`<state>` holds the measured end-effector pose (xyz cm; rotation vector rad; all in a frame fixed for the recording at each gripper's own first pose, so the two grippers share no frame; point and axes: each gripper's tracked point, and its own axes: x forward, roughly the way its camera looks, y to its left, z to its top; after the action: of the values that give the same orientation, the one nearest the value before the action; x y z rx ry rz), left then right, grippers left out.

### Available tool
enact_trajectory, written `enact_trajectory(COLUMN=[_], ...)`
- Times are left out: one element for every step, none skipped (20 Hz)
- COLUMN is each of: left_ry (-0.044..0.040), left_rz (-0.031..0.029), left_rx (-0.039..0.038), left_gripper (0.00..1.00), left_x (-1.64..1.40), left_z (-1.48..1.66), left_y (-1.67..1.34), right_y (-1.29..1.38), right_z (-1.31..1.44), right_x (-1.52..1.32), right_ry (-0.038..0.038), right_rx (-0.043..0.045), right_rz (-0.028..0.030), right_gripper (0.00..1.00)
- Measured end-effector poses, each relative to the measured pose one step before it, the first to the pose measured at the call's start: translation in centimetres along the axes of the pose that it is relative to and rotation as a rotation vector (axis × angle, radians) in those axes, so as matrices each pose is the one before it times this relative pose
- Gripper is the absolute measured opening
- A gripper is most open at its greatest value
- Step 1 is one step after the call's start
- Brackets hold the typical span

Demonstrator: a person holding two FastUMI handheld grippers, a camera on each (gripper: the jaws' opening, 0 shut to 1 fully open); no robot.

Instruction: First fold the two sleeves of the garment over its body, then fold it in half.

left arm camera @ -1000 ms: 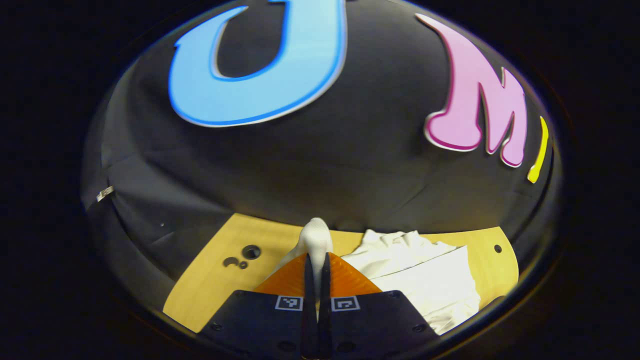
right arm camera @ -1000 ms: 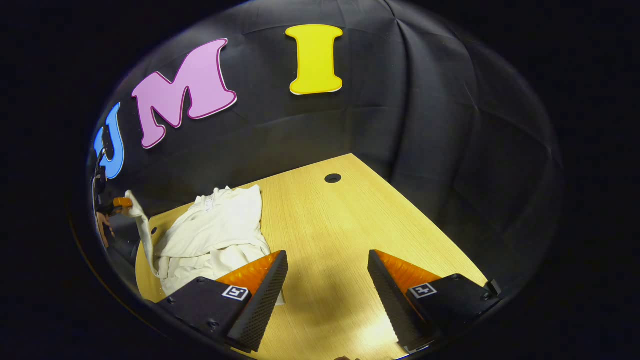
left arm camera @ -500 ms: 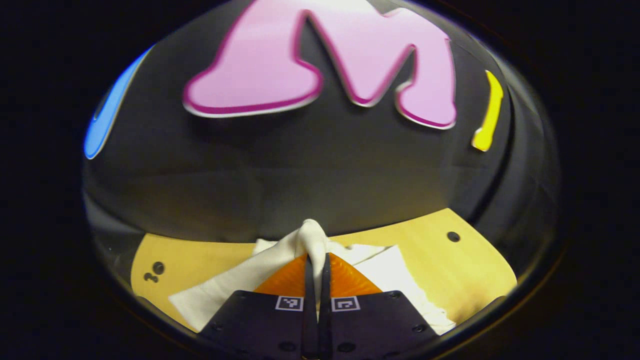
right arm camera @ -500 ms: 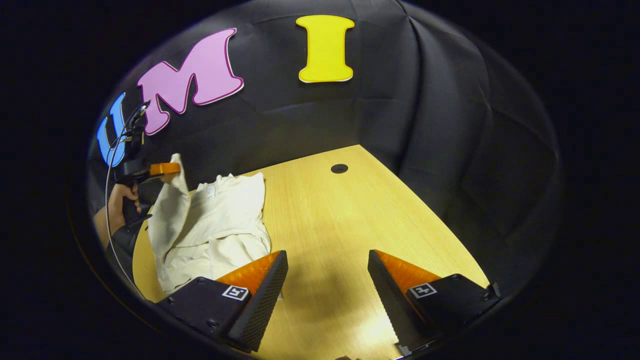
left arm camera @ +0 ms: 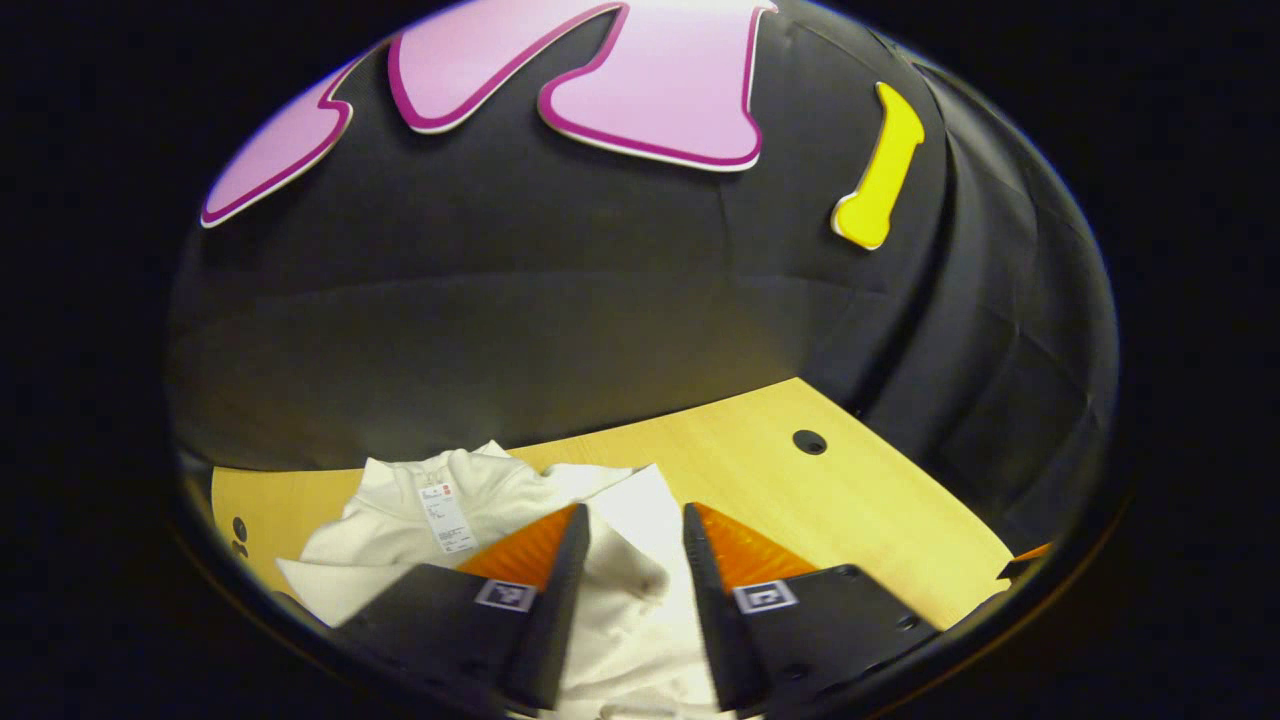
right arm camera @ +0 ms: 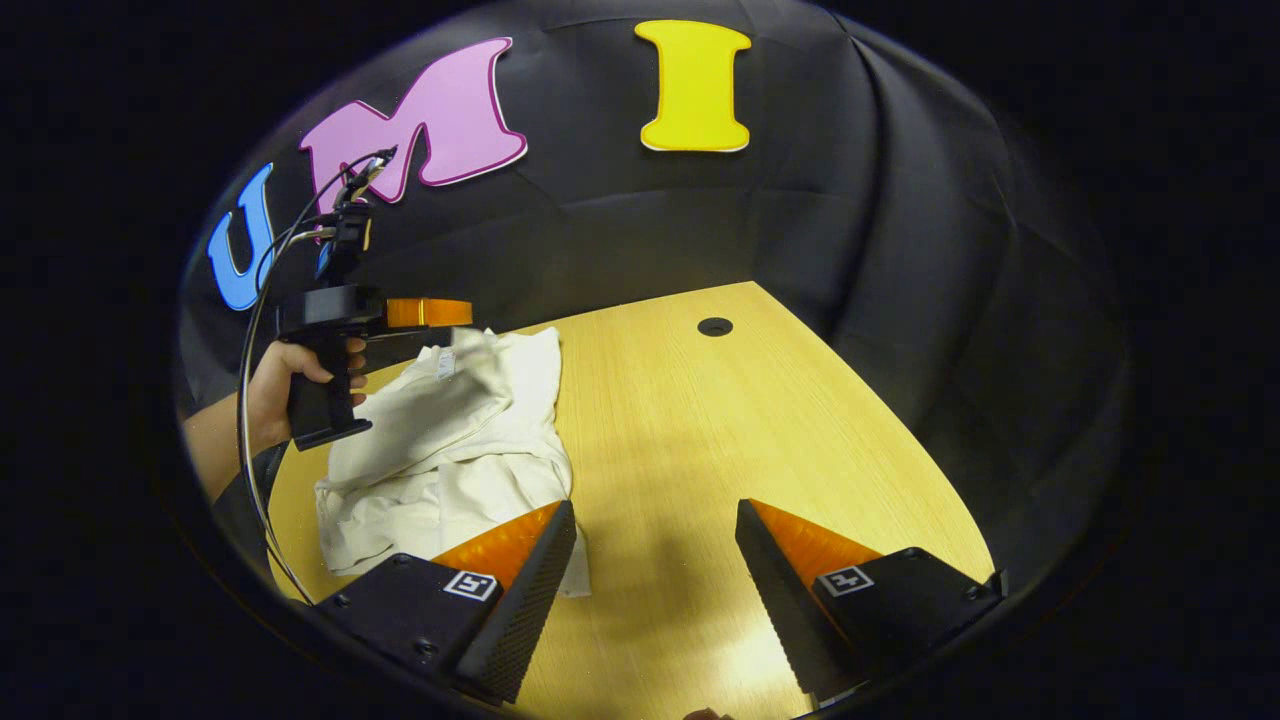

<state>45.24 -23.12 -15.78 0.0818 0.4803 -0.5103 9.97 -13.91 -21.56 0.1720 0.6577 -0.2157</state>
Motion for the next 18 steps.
enact_trajectory(left_ry=[-0.00953, -0.01104, -0.01192, -0.00918, -0.00344, -0.00149, 0.00349, 0.00628, 0.00574, 0.00641, 0.0106, 0.01605, 0.02279, 0.02515, 0.02558, 0.02862, 0.03018, 0.03004], left_rz=[0.01541, 0.02655, 0.03359, 0.03314, 0.02694, 0.02508, 0.02767, 0.02962, 0.03001, 0.03092, 0.03243, 0.03256, 0.02999, 0.02934, 0.02788, 0.02176, 0.01707, 0.01205], left_rx=[-0.00819, -0.0059, -0.00346, -0.00523, -0.00657, -0.00861, -0.01237, -0.0153, -0.01894, -0.01919, -0.01795, -0.01819, -0.01963, -0.01853, -0.01464, -0.01222, -0.01107, -0.0095], left_gripper=[0.66, 0.8, 0.94, 0.99, 0.99, 0.99, 0.99, 0.99, 0.99, 0.99, 0.99, 0.99, 0.99, 0.99, 0.98, 0.98, 0.98, 0.98], left_x=[-0.904, -1.193, -1.46, -1.48, -1.668, -1.631, -1.542, -1.586, -1.526, -1.534, -1.264, -1.216, -1.053, -0.919, -0.797, -0.598, -0.41, -0.251], left_z=[-0.182, -0.131, -0.22, -0.289, -0.589, -0.604, -0.85, -0.931, -1.083, -1.035, -1.323, -1.418, -1.755, -1.772, -1.831, -1.81, -1.643, -1.63], left_y=[0.478, 0.778, 1.346, 1.268, 1.364, 1.362, 1.523, 1.702, 1.878, 1.785, 1.91, 1.848, 1.824, 1.728, 1.625, 1.419, 0.927, 0.88], right_y=[0.348, 0.417, 0.49, 0.478, 0.495, 0.5, 0.538, 0.516, 0.559, 0.571, 0.516, 0.641, 0.541, 0.293, 0.345, 0.275, 0.272, 0.363], right_z=[-0.033, -0.147, -0.032, 0.052, 0.018, -0.156, -0.168, -0.265, -0.25, -0.333, -0.309, -0.311, -0.277, -0.436, -0.418, -0.46, -0.366, -0.424], right_x=[0.113, 0.219, 0.079, 0.169, 0.121, 0.049, 0.102, 0.236, 0.161, 0.27, 0.214, 0.357, 0.409, 0.406, 0.397, 0.438, 0.485, 0.495], right_ry=[-0.0002, 0.00305, 0.00192, -0.00041, -0.00067, 0.00157, 0.00433, 0.00614, 0.00647, 0.00748, 0.00885, 0.00581, 0.00586, 0.01162, 0.01402, 0.01281, 0.01252, 0.01456], right_rx=[-0.0024, -0.00151, 0.00045, -0.00097, -0.00489, -0.00562, -0.00461, -0.0057, -0.00762, -0.00877, -0.012, -0.01922, -0.01847, -0.01168, -0.00459, 0.001, 0.00316, 0.00257], right_rz=[0.0063, 0.00616, 0.0104, 0.01004, 0.00836, 0.00763, 0.01105, 0.00923, 0.00829, 0.00981, 0.00842, 0.01332, 0.0099, 0.00615, 0.00537, 0.004, 0.00547, 0.00437], right_gripper=[0.99, 0.99, 0.99, 0.99, 0.99, 0.99, 0.99, 0.99, 0.99, 0.99, 0.99, 0.99, 0.99, 0.99, 0.99, 0.99, 0.99, 0.99])
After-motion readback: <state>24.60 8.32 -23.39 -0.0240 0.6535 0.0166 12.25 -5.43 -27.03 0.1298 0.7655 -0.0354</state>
